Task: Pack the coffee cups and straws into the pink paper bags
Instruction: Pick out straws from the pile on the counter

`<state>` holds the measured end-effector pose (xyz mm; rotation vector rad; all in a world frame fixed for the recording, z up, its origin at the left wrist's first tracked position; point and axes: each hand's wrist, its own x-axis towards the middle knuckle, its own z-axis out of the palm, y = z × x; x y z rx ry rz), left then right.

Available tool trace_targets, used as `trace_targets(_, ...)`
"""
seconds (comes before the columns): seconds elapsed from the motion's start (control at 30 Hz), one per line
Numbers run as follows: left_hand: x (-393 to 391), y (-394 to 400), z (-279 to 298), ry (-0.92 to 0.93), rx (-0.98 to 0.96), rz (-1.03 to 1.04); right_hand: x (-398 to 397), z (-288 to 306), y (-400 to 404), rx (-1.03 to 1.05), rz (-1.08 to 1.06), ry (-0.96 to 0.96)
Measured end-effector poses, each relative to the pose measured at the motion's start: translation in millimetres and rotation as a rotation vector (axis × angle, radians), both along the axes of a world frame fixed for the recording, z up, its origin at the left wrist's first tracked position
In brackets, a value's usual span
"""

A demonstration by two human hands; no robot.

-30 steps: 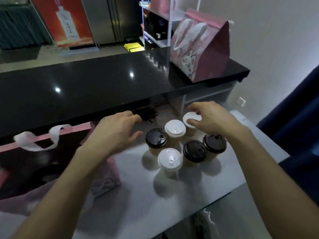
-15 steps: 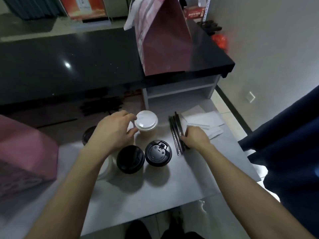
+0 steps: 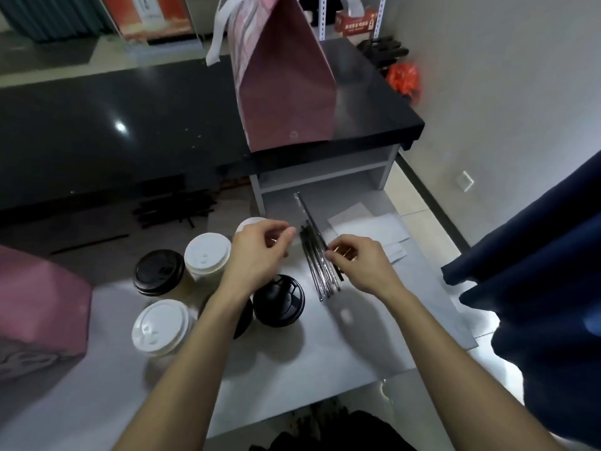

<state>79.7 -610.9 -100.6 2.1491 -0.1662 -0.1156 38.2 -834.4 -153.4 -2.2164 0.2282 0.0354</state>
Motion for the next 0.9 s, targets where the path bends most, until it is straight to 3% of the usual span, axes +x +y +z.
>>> trace_targets(0.17,8.5,-21.4,-17.2,0.077,-0.206,0.035,-0.8,12.4,12.5,0.131,0.163,-0.113)
trace_targets(0.27,11.2,-20.4,-23.7,0.072,-0.281,0.111,15.2,-9.1,2.9,0.068,0.085,-0.072)
trace_targets(0.37,8.0,-20.6,-27.9,0.035,-0.286,0.176,37.9,-42.5,-8.0,-0.14,0.014,0.075)
trace_targets(0.5,-1.5,-27.7,-31.7,0.019,-0.28,0.262,54.3,-69.5,-6.7,-0.246,0.142,0.299)
trace_targets(0.73,-5.6,-49.3,-37.0,0.003,-0.234,0.365,56.6,-78.9,-27.2,-0.177,0.205,0.335)
trace_targets(0.9,2.1,-63.4,-41.6,-0.002,-0.185,0.376,55.7,-69.9,-40.8,-0.079,0.23,0.258)
